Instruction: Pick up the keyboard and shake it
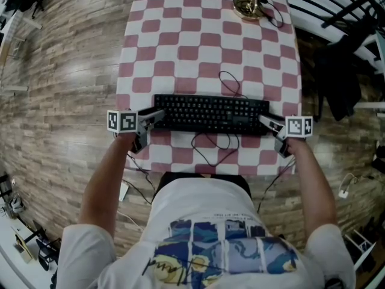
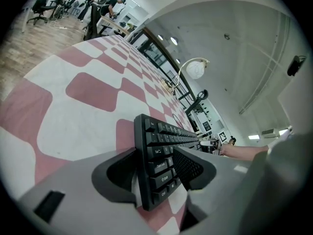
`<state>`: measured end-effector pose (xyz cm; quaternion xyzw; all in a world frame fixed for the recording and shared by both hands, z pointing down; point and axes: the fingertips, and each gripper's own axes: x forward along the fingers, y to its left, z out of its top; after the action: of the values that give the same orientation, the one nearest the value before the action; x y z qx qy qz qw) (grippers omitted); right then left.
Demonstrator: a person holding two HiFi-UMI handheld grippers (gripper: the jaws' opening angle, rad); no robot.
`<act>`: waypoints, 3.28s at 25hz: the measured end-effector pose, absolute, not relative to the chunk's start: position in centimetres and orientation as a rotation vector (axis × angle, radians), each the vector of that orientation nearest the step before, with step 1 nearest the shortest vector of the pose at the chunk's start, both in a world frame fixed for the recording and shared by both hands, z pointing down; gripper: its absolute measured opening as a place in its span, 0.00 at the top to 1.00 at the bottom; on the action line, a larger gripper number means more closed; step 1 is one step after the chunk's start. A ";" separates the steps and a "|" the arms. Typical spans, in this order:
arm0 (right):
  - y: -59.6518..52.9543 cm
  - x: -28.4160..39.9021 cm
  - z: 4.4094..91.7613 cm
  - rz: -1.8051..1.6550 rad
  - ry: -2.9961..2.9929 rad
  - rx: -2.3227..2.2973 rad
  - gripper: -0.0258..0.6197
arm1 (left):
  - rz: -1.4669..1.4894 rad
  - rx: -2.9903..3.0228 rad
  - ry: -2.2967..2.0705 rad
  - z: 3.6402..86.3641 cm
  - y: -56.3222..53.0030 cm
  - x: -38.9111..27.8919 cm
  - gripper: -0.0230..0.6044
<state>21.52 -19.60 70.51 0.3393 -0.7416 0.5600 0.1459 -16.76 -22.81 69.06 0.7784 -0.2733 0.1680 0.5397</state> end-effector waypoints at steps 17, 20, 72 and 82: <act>-20.6 22.6 67.3 1.371 -2.198 1.030 0.68 | 0.384 1.923 -0.678 66.3 -22.7 -16.7 0.68; -21.6 22.7 65.4 1.293 -2.261 1.047 0.68 | 0.380 1.964 -0.712 65.3 -23.4 -17.0 0.68; -26.3 23.5 31.2 -0.175 -2.620 1.314 0.68 | 0.091 2.772 -1.058 32.2 -28.6 -15.7 0.65; -25.8 23.4 25.2 -0.466 -2.568 1.368 0.68 | 0.060 2.933 -1.130 27.0 -28.2 -15.6 0.65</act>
<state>23.35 -25.76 25.25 0.4619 -0.8674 -0.1574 0.0972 -15.57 -28.20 26.99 0.9330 -0.3594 0.0190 -0.0011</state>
